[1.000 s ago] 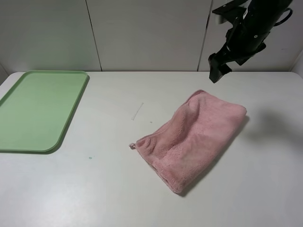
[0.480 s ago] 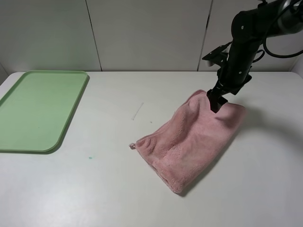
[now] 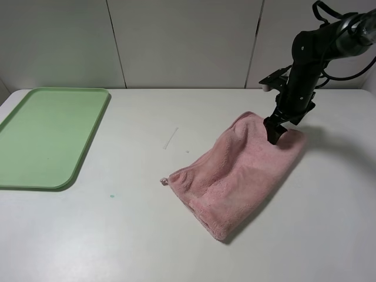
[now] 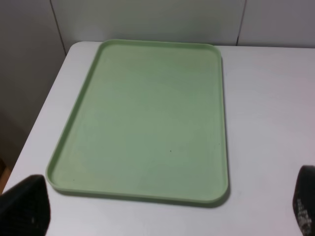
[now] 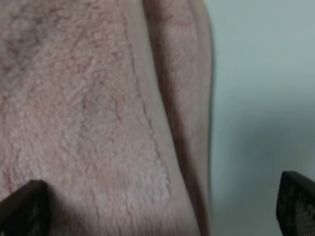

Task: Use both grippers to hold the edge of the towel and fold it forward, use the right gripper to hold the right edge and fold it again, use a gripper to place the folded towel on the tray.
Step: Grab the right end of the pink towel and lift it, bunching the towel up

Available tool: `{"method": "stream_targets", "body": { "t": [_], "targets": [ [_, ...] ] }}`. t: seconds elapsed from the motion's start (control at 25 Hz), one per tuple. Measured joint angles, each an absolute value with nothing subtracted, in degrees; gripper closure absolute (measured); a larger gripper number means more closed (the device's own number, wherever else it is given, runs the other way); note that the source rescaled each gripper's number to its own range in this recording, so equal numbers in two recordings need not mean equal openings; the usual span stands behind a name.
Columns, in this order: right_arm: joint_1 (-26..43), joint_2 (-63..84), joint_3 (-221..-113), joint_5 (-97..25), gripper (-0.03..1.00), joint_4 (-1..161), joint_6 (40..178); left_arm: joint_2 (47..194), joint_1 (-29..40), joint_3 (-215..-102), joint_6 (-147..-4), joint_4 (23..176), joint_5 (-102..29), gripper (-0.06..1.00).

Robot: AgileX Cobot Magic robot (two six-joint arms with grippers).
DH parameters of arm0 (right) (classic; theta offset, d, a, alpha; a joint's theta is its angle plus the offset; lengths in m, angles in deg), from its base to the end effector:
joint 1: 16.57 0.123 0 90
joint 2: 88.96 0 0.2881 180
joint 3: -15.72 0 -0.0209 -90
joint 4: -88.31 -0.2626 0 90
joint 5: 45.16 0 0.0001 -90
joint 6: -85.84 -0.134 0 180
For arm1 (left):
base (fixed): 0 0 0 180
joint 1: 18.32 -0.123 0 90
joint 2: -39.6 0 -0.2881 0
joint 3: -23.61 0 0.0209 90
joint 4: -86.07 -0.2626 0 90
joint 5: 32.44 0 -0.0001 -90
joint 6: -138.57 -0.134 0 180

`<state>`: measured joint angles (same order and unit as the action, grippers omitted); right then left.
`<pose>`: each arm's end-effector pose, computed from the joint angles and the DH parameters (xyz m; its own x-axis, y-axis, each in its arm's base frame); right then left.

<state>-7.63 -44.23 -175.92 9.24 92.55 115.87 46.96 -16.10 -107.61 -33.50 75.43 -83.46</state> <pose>0.4355 0.0603 0.0640 -0.7504 -0.6610 0.0022 -0.6595 0.7485 -0.0698 0.0484 0.0174 0.2854 -0.2846 -0.0095 -0.9586 -0.1050 0.9942 0.0213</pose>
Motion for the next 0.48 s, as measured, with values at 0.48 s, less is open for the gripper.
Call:
{"method": "stream_targets", "body": {
  "t": [0.48],
  "targets": [
    [-8.3,-47.8,-177.2,10.1,-0.03,89.5,118.5,47.0,-16.1,-107.6,-33.5,75.4,-83.5,-0.04]
  ]
}}
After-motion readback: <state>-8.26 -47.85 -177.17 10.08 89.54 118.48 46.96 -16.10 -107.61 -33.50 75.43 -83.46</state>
